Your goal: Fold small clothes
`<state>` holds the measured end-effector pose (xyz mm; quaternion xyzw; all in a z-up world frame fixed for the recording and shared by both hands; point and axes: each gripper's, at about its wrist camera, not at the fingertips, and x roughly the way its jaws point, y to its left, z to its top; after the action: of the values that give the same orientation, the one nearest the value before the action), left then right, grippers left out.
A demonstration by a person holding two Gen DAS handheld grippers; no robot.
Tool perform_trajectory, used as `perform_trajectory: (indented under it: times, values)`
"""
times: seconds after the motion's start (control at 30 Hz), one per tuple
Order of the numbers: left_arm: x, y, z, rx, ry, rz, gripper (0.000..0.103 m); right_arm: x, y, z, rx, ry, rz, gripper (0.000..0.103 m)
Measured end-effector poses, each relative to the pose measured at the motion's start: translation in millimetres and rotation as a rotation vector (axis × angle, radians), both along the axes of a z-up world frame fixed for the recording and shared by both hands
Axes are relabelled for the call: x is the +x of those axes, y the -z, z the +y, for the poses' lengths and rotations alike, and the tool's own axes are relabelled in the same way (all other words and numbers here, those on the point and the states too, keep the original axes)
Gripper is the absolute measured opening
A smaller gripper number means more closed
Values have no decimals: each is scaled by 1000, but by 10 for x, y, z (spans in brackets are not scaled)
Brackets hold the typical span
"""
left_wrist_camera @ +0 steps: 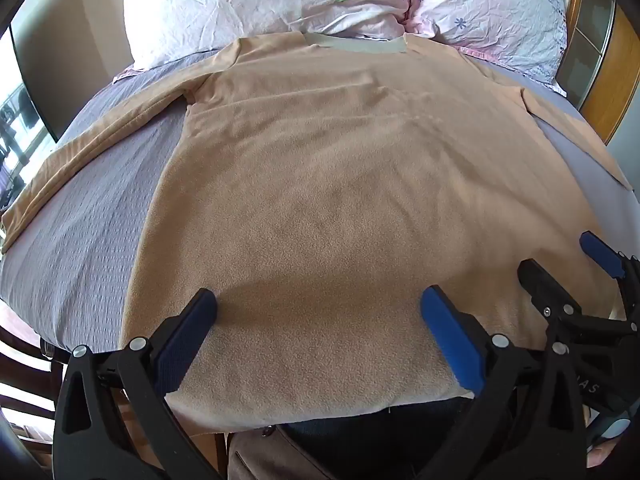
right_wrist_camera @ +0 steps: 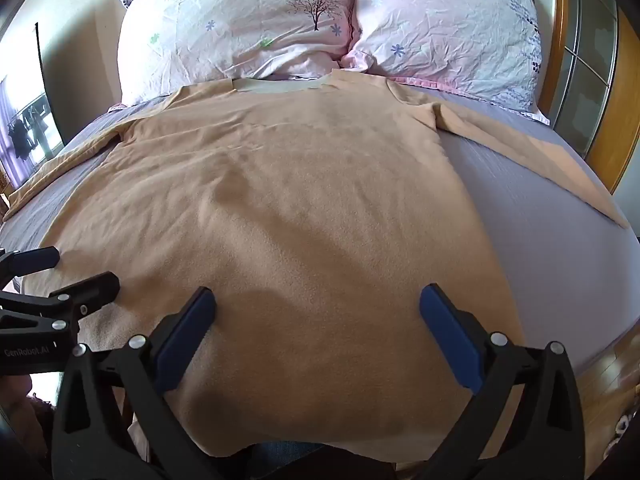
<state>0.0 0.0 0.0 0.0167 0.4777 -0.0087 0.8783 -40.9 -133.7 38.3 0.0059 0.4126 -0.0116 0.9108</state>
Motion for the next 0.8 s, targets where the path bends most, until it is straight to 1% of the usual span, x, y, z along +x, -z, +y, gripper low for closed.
perform_trajectory:
  times: [0.8]
  values:
    - [0,0,0,-1,0,0,102,-15,5,-18,-1,1,-3,101]
